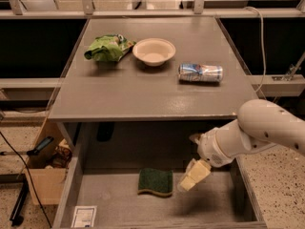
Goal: Pick sponge from top drawer and place on counter
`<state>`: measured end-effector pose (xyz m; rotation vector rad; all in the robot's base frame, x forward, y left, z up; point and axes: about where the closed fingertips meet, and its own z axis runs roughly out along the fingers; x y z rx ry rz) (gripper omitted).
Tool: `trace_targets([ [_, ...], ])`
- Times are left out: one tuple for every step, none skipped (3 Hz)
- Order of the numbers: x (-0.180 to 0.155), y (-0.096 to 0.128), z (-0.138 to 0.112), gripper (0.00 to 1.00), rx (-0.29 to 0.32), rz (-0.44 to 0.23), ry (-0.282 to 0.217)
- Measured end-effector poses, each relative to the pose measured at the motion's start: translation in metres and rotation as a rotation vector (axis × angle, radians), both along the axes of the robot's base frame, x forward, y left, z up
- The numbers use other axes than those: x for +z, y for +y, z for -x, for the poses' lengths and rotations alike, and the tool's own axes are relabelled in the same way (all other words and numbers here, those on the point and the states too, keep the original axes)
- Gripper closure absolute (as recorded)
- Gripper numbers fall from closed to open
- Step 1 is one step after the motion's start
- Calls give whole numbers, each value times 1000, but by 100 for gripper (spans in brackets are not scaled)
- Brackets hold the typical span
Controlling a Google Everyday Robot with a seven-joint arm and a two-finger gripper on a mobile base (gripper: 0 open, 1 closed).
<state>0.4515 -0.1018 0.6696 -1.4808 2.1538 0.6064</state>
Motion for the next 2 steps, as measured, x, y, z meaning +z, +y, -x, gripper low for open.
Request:
trace_targets([
  [-14,4,20,0,0,4,48],
  [-29,10,29,0,8,11,68],
])
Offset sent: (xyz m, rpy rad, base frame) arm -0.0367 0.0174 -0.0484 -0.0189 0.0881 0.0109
